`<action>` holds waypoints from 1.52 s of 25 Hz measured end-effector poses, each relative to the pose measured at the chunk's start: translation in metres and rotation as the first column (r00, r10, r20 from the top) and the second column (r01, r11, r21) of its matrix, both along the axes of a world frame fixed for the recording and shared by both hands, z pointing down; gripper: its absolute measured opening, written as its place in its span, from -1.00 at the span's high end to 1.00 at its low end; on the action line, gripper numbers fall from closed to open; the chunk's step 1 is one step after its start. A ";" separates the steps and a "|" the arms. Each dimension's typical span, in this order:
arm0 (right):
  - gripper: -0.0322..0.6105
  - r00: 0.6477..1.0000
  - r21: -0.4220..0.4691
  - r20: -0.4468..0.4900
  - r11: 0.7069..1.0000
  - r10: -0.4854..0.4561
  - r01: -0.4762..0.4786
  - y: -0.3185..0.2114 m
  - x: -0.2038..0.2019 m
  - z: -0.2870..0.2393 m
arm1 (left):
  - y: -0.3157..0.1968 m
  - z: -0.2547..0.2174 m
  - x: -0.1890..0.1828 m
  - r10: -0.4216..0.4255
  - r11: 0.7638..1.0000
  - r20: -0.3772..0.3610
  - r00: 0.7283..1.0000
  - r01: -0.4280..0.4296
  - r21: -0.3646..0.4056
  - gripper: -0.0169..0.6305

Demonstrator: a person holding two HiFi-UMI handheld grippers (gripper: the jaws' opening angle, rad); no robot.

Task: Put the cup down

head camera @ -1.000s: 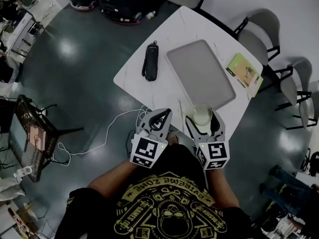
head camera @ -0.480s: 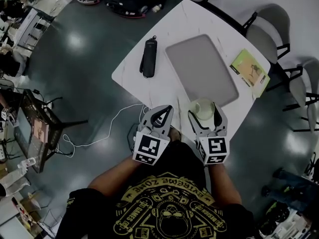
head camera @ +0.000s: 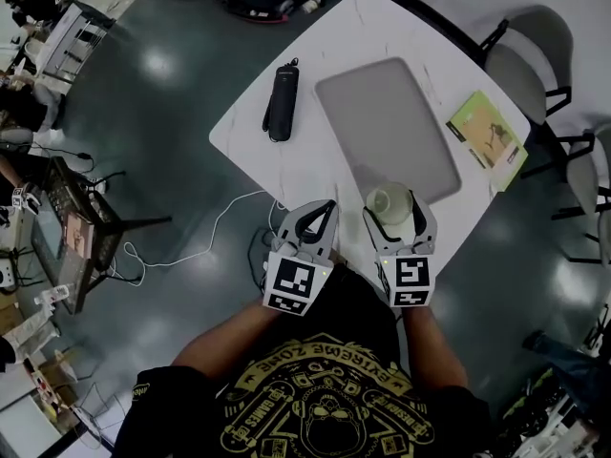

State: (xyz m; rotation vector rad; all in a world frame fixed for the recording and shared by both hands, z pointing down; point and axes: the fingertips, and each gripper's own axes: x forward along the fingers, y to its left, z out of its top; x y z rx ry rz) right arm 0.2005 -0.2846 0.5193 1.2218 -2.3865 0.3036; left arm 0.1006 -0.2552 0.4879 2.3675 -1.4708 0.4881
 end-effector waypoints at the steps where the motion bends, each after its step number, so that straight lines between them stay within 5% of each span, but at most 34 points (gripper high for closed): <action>1: -0.28 1.000 0.000 -0.008 1.000 -0.007 0.007 -0.001 0.002 0.004 | 0.000 0.002 0.003 -0.007 1.000 0.002 1.000 0.007 -0.001 0.91; 26: -0.28 0.995 0.071 -0.098 0.997 -0.029 0.036 -0.043 0.025 0.047 | 0.019 0.037 0.035 -0.053 0.996 0.035 0.998 0.055 -0.070 0.91; 38: -0.28 0.997 0.004 -0.082 1.000 0.010 -0.010 -0.036 0.034 0.056 | 0.033 0.033 0.030 -0.043 0.997 -0.011 0.999 0.042 -0.069 0.91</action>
